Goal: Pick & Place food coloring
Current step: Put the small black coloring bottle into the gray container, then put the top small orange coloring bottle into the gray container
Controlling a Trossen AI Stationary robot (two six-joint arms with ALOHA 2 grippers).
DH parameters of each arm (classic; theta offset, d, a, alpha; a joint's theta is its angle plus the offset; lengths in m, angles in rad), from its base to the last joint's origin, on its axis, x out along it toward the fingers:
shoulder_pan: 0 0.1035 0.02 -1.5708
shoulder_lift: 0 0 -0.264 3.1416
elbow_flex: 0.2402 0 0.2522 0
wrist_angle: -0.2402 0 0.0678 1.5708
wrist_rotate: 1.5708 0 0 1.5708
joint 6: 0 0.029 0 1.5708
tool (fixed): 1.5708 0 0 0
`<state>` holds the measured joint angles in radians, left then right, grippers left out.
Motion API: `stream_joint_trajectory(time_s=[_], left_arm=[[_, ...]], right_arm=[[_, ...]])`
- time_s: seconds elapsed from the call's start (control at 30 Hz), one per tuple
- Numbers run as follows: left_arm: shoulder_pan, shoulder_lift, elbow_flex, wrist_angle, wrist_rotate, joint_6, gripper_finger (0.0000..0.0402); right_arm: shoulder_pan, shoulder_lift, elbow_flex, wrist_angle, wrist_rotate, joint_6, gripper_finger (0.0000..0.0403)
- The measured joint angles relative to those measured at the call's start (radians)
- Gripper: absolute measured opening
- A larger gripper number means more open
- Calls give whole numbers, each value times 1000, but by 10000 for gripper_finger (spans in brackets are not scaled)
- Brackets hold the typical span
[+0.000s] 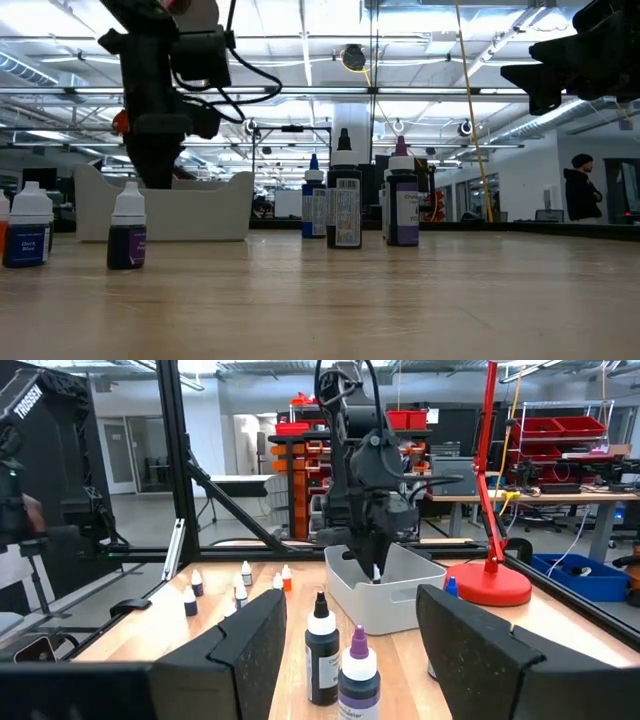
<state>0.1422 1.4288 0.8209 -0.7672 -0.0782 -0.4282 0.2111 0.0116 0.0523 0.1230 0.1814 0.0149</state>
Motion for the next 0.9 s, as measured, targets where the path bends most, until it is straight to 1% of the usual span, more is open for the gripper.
stream_joint_trajectory(time_s=[0.2, 0.47, 0.9], left_arm=[[8, 0, -37, 79, 43, 4, 72], [8, 0, -39, 85, 46, 6, 75], [8, -2, -39, 84, 96, 4, 156]], right_arm=[[0, 0, 0, 0, 0, 0, 212], [0, 0, 0, 0, 0, 0, 212], [0, 0, 0, 0, 0, 0, 212]])
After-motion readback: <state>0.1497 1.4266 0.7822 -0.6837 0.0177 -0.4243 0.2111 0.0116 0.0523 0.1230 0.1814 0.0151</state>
